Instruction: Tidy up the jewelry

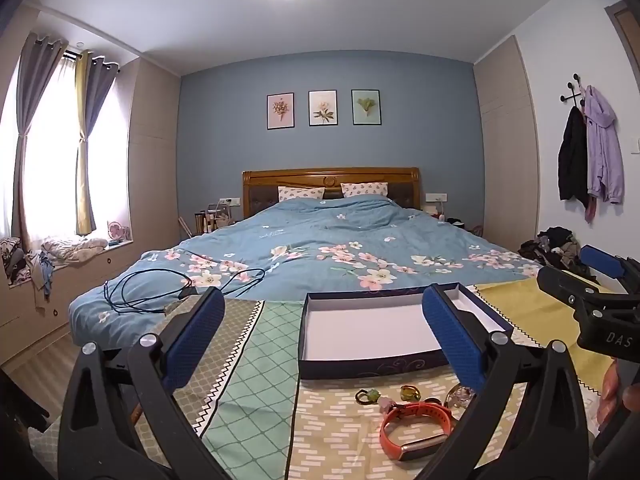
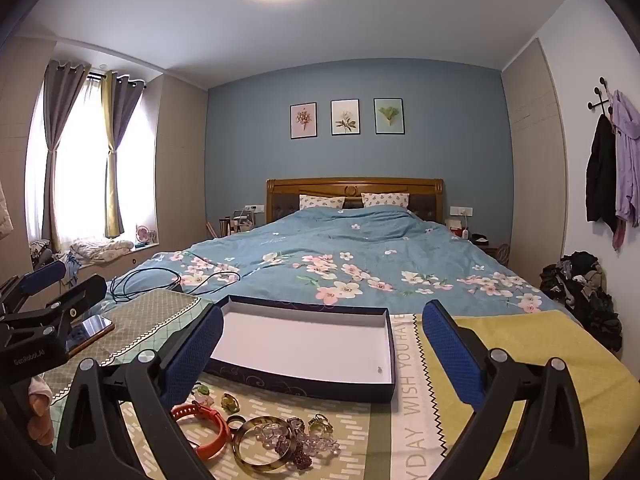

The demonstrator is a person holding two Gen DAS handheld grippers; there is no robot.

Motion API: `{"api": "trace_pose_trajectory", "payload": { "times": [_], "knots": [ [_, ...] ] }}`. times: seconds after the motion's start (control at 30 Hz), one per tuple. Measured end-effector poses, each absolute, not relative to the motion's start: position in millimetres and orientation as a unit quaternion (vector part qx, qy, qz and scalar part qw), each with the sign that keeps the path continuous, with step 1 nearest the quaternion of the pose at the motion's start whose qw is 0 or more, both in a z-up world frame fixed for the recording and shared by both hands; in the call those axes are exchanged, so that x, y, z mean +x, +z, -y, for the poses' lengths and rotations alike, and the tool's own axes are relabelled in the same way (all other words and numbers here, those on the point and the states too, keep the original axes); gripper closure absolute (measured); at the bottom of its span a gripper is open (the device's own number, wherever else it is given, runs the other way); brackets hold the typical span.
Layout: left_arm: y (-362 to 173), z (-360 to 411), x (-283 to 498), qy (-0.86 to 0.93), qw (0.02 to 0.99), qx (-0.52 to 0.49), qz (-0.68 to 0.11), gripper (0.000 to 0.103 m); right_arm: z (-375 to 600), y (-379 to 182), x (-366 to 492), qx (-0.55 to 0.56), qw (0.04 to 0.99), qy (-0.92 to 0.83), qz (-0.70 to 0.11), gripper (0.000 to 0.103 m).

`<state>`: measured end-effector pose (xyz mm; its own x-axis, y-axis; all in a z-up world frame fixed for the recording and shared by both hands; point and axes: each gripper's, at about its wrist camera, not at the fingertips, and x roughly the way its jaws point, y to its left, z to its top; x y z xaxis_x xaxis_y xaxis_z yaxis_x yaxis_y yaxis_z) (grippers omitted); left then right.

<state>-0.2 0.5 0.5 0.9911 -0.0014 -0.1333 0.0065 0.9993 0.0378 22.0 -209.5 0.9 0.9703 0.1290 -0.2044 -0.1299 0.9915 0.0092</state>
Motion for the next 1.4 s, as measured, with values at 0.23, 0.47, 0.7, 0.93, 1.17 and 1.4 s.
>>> {"api": "trace_pose_trajectory", "payload": {
  "times": [0.23,0.47,0.7,0.93,1.17,1.4],
  "knots": [
    [3.8,-0.5,1.6,-0.006,0.998,0.014,-0.062,0.005,210.5,2.3,19.9,0.003,0.994,0.064,-0.092,0.007],
    [-5.6,0.0,0.0,-0.014,0.998,0.017,-0.056,0.005,211.9,-2.3,19.2,0.006,0.994,0.067,-0.092,0.007],
    [-2.3,1.4,-3.0,-0.016,0.998,0.017,-0.055,0.005,214.4,0.2,21.3,0.008,0.993,0.067,-0.094,0.007],
    [-2.8,2.3,-1.8,-0.018,0.998,0.017,-0.055,0.005,215.8,0.1,20.2,0.011,0.993,0.067,-0.093,0.007],
    [-2.3,2.7,-2.1,-0.019,0.998,0.016,-0.054,0.005,216.4,-0.3,18.8,0.01,0.993,0.068,-0.093,0.007],
    [-3.0,2.2,-3.0,-0.02,0.998,0.015,-0.054,0.005,217.1,-0.3,19.5,0.011,0.993,0.068,-0.093,0.007]
  ]
}}
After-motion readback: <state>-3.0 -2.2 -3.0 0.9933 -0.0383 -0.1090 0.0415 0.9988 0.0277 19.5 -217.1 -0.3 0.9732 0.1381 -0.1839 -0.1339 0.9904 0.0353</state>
